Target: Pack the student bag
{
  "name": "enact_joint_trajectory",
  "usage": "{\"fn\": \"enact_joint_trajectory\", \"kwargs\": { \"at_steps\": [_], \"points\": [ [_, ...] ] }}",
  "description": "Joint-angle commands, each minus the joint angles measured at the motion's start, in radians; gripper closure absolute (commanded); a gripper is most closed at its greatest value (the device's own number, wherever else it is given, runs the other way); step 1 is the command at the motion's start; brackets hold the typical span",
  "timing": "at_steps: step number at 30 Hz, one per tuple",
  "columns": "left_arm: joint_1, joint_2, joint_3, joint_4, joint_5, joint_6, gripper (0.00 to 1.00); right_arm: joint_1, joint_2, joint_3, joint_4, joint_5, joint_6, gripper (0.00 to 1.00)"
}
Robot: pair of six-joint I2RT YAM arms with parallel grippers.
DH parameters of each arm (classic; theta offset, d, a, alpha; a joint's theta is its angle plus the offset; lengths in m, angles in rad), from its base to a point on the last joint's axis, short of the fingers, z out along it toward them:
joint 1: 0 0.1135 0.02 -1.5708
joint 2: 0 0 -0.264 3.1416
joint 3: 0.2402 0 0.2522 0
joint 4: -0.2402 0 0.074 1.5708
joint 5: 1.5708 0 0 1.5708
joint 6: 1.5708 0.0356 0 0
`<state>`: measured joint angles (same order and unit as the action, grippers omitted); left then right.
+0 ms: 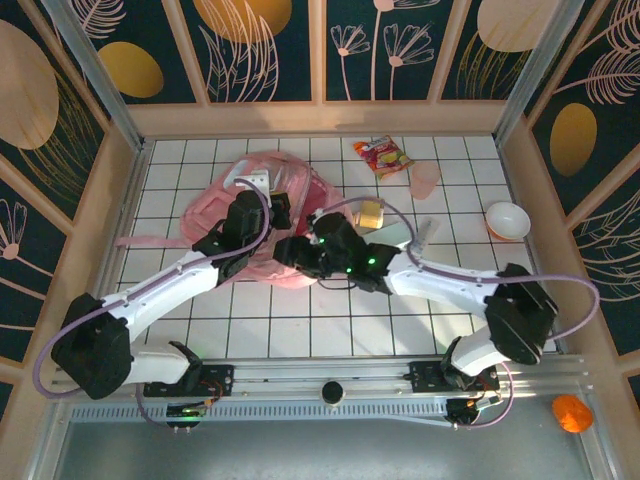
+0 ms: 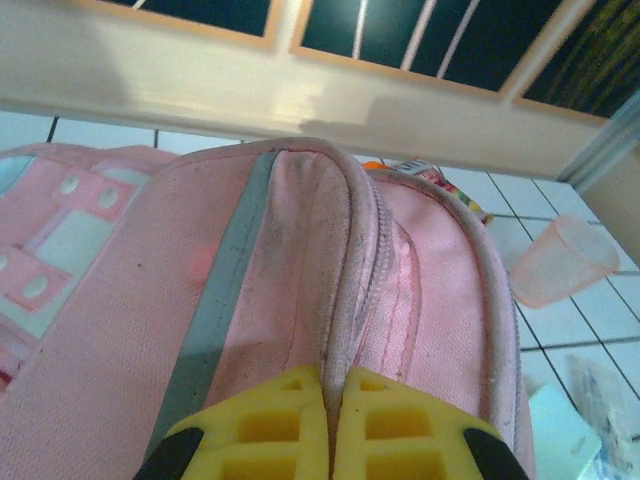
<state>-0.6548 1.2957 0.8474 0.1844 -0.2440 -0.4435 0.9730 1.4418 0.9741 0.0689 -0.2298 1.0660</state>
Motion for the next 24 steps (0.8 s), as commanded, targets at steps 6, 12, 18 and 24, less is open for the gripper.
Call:
{"fn": "enact_joint_trajectory", "kwargs": {
  "at_steps": [6,12,18,24],
  "points": [
    [0.013,-0.132,-0.054,0.157,0.151,0.367,1.00,-0.201,-0.121,0.022,-0.040,-0.102,-0.085,0.44],
    [0.023,-0.151,-0.067,0.163,0.267,0.449,1.00,-0.245,-0.056,0.041,0.078,-0.131,-0.006,0.41],
    [0.048,-0.153,-0.061,0.138,0.373,0.539,1.00,-0.249,0.016,0.027,0.239,-0.127,0.104,0.41],
    [0.095,-0.138,-0.025,0.077,0.433,0.581,1.00,-0.197,0.049,-0.023,0.337,-0.018,0.216,0.68]
  ]
}}
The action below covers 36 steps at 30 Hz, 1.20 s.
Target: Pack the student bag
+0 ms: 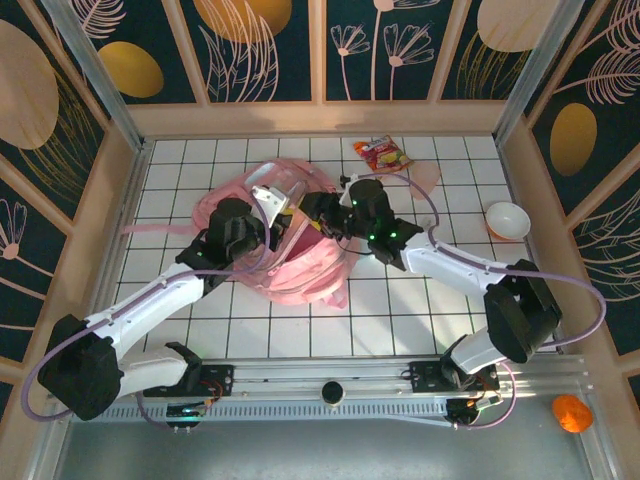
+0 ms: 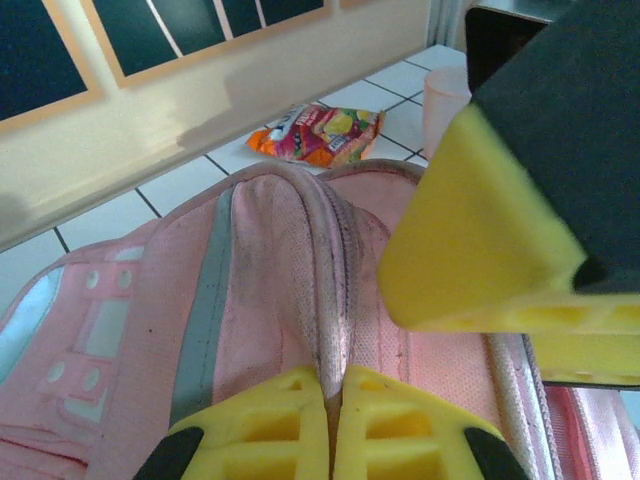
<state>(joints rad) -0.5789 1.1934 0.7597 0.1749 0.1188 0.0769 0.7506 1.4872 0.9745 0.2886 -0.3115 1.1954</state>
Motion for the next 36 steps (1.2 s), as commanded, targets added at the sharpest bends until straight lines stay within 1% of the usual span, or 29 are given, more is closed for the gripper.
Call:
{"fn": "enact_joint_trajectory", "kwargs": {
  "at_steps": [1,2,3,5,6,8,9,11,13,15,18,21,25,28,31,36],
  "points": [
    [0.021,-0.034,0.078,0.060,0.071,0.056,1.00,0.033,0.003,-0.032,0.126,0.093,0.097,0.76],
    [0.021,-0.034,0.094,0.025,0.067,0.037,0.95,0.039,-0.001,-0.037,0.136,0.126,0.107,0.85],
    [0.021,-0.039,0.107,-0.013,0.058,0.008,0.87,0.045,-0.002,-0.037,0.146,0.155,0.111,0.92],
    [0.021,-0.062,0.132,-0.105,0.036,-0.061,0.70,0.046,-0.005,-0.022,0.153,0.185,0.110,1.00],
    [0.021,-0.084,0.140,-0.160,0.018,-0.107,0.62,0.049,-0.005,-0.008,0.149,0.201,0.101,1.00],
    [0.021,-0.134,0.145,-0.273,-0.025,-0.211,0.51,0.059,-0.004,0.024,0.137,0.232,0.078,1.00],
    [0.021,-0.167,0.143,-0.332,-0.051,-0.278,0.47,0.065,-0.004,0.035,0.137,0.250,0.069,1.00],
    [0.021,-0.232,0.120,-0.437,-0.096,-0.410,0.43,0.075,-0.005,0.038,0.177,0.274,0.061,1.00],
    [0.021,-0.301,0.077,-0.511,-0.104,-0.533,0.38,0.083,-0.003,0.033,0.224,0.289,0.065,1.00],
    [0.021,-0.362,0.032,-0.566,-0.082,-0.643,0.36,0.091,0.003,0.038,0.238,0.305,0.070,1.00],
    [0.021,-0.415,-0.020,-0.622,-0.056,-0.725,0.34,0.105,0.015,0.056,0.240,0.329,0.074,1.00],
    [0.021,-0.425,-0.051,-0.644,-0.021,-0.741,0.31,0.119,0.027,0.066,0.260,0.367,0.084,1.00],
    [0.021,-0.397,-0.070,-0.655,0.044,-0.738,0.28,0.121,0.045,0.091,0.250,0.361,0.081,1.00],
    [0.021,-0.393,-0.068,-0.672,0.072,-0.748,0.27,0.122,0.052,0.100,0.249,0.361,0.085,1.00],
    [0.021,-0.407,-0.071,-0.693,0.077,-0.754,0.27,0.122,0.058,0.111,0.241,0.367,0.084,1.00],
    [0.021,-0.406,-0.097,-0.669,0.040,-0.777,0.28,0.125,0.071,0.122,0.246,0.365,0.089,1.00]
  ]
}}
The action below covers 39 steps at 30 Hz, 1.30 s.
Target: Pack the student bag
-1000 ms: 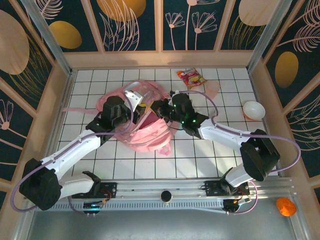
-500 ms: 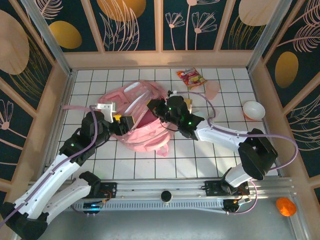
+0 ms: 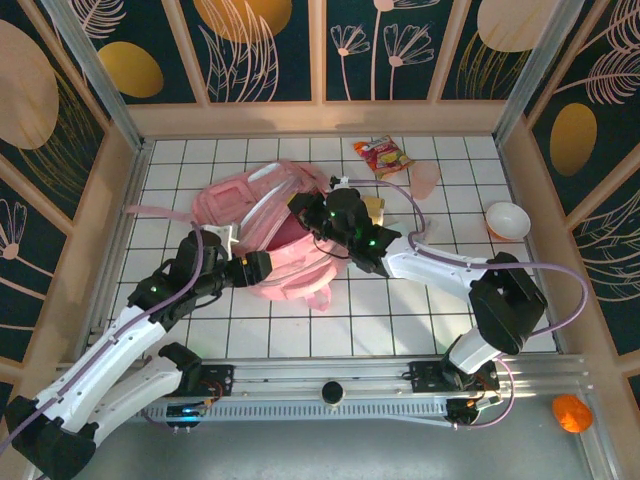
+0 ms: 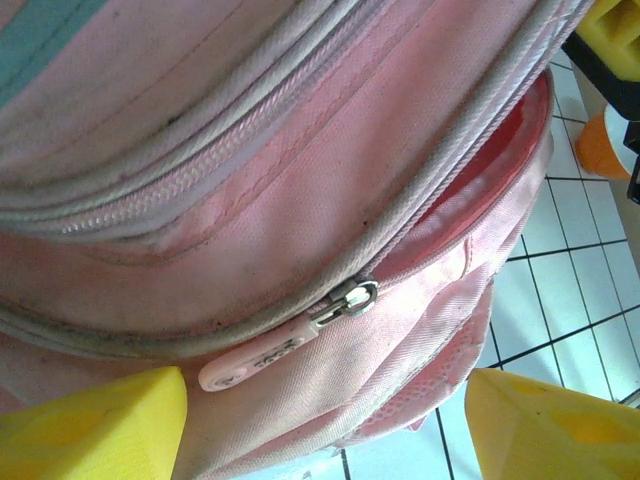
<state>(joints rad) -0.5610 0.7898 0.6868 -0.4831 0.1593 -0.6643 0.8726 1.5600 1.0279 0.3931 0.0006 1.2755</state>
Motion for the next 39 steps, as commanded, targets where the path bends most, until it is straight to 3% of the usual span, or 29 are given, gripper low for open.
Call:
{"fn": "enact_joint_trajectory", "kwargs": {
  "at_steps": [1,4,13,23,28,34,39],
  "points": [
    [0.003,0.005,-0.032,0.002,-0.001,-0.046,0.28,0.003,0.000,0.071,0.141,0.051,0.008,1.00],
    [0.003,0.014,-0.048,0.057,-0.013,-0.065,0.31,0.004,0.003,0.076,0.138,0.044,0.009,1.00],
    [0.003,0.032,-0.043,0.226,-0.034,-0.076,0.55,0.007,-0.002,0.071,0.127,0.035,0.010,1.00],
    [0.003,0.039,-0.032,0.210,-0.008,-0.044,0.80,0.007,-0.009,0.065,0.111,0.044,0.005,1.00],
    [0.003,0.007,-0.041,0.232,0.026,-0.034,0.67,0.006,-0.014,0.063,0.102,0.050,0.001,1.00],
    [0.003,-0.020,-0.068,0.254,0.036,-0.035,0.66,0.006,-0.014,0.056,0.101,0.051,0.004,1.00],
    [0.003,0.028,-0.060,0.160,-0.038,-0.028,0.61,0.006,-0.015,0.057,0.096,0.050,0.002,1.00]
  ]
}}
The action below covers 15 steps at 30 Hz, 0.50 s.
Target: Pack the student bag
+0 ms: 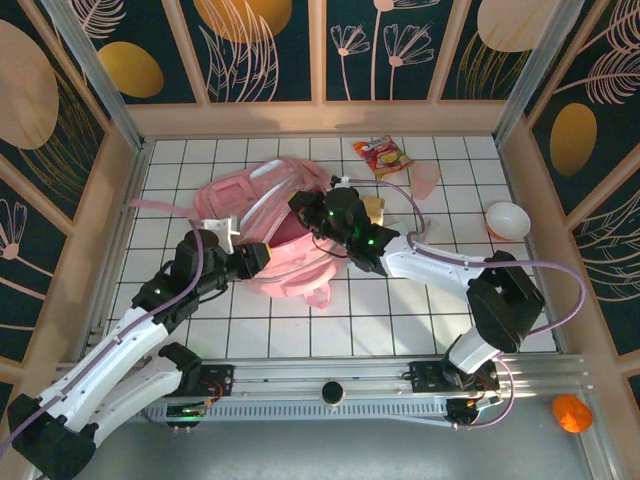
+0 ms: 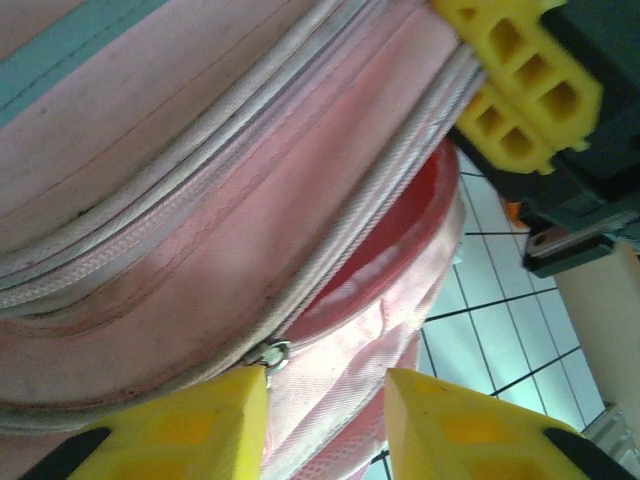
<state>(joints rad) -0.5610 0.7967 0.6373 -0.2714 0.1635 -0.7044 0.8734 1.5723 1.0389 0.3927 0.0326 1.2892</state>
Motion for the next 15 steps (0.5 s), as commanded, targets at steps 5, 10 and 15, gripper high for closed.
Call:
{"fn": "enact_joint_trajectory", "kwargs": {
  "at_steps": [5,10,15],
  "points": [
    [0.003,0.056,0.015,-0.126,-0.047,0.045,0.58,0.007,-0.031,0.048,0.090,0.025,-0.014,1.00],
    [0.001,0.067,0.001,-0.134,-0.022,0.046,0.60,0.009,-0.026,0.058,0.091,0.026,-0.014,1.00],
    [0.000,0.102,0.007,-0.142,-0.045,0.063,0.62,0.012,-0.025,0.066,0.093,0.029,-0.015,1.00]
  ]
}}
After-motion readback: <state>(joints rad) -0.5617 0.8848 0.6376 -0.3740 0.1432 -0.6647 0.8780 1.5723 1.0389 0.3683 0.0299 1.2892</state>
